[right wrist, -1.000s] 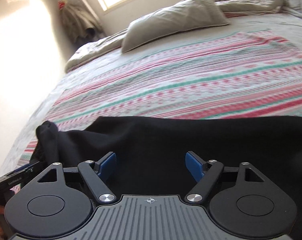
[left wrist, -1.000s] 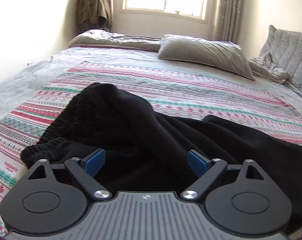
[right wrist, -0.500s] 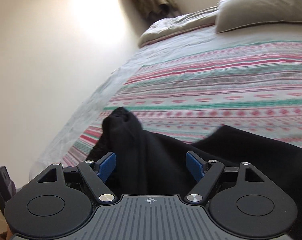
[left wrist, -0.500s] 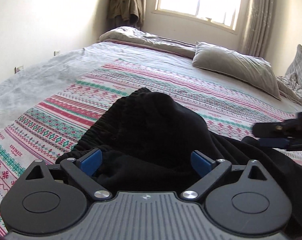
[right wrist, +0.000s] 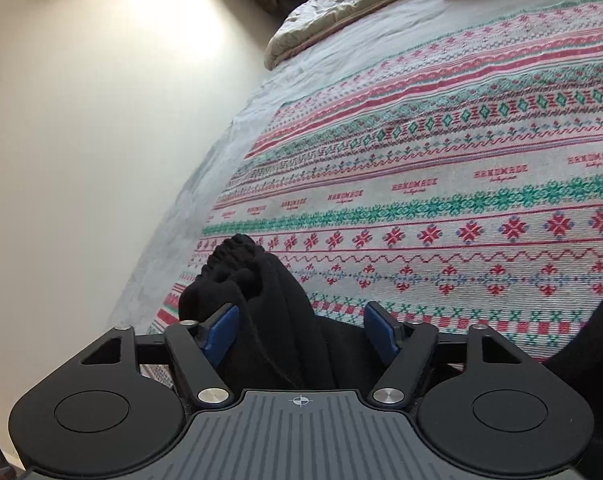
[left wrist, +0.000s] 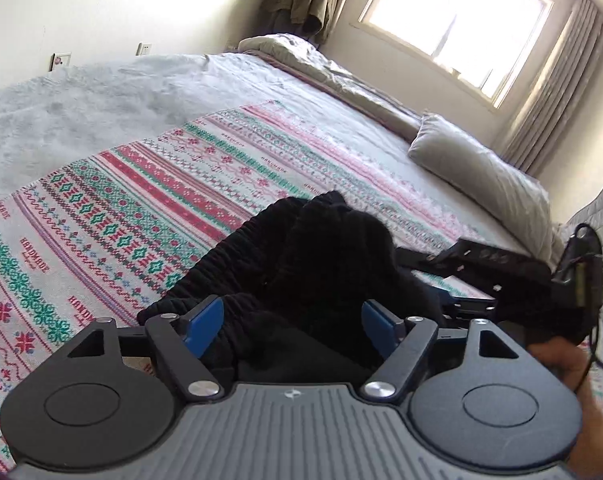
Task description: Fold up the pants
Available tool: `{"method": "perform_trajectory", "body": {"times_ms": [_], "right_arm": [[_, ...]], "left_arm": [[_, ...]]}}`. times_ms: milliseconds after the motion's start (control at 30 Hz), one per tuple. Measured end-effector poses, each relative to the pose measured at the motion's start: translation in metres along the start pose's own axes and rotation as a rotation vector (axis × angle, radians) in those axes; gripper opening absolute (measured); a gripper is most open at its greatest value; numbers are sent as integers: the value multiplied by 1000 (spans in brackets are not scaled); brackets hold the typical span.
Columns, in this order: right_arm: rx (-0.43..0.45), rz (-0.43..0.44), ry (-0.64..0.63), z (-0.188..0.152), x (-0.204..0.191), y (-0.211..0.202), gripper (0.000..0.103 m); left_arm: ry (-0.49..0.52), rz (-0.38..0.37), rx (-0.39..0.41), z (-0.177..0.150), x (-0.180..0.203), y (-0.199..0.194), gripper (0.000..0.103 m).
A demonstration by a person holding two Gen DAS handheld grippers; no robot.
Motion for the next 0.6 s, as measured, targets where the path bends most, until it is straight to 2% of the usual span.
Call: {"method": "perform_trajectory", "body": {"times_ms": [33, 133, 367, 500, 600], "right_arm": [[1, 16, 1, 0, -2, 3, 31], [9, 52, -44, -1, -18, -1, 15], [51, 183, -193, -8, -72, -41, 13], [-8, 236, -276, -30, -102, -45, 13], [-99, 237, -329, -56, -116, -33, 13]], "left_arm": [[-11, -14, 4, 1, -1, -1, 86], [-60, -48, 16, 7, -8, -4, 86], [-251, -151, 59, 18, -41, -16, 86], [-322, -197, 60, 19, -54, -19, 87], [-335, -206, 33, 16, -54, -15, 87]]}}
Point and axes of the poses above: each gripper's, at about its wrist camera, not at the fingertips, and y roughly the way its jaws point, x to its right, z to its top, the point moved 2 cm from there along y, roughly the way its jaws point, and after that the axes turned 3 degrees about -y, right-handed, at the moved point
